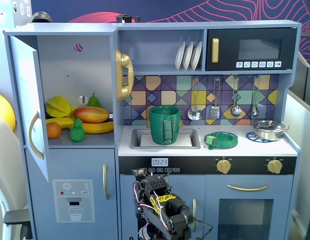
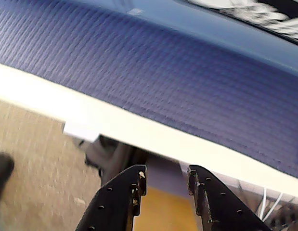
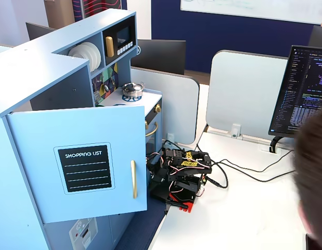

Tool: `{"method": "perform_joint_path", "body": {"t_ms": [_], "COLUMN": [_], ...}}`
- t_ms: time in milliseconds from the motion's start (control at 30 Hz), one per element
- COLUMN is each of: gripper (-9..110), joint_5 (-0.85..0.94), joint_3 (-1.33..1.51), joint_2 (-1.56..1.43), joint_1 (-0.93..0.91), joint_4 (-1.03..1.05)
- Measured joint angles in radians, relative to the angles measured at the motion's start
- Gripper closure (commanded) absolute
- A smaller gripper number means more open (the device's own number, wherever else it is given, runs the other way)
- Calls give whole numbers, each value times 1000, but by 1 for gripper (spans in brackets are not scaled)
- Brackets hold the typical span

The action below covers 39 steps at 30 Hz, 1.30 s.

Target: Pick up the green pineapple from the left cabinet and place it in the green recipient

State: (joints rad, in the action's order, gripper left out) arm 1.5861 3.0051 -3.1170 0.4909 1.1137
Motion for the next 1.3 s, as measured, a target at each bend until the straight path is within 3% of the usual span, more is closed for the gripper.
{"method": "perform_joint_path", "body": {"t_ms": [267, 833, 1100, 1300], "gripper": [101, 99, 78, 71], "joint_5": [32, 132, 114, 98], "joint_3": [-95, -351, -457, -505], "joint_2": [173, 373, 465, 517], "joint_1": [167, 241, 241, 241], "joint_4": [-449, -811, -939, -971]}}
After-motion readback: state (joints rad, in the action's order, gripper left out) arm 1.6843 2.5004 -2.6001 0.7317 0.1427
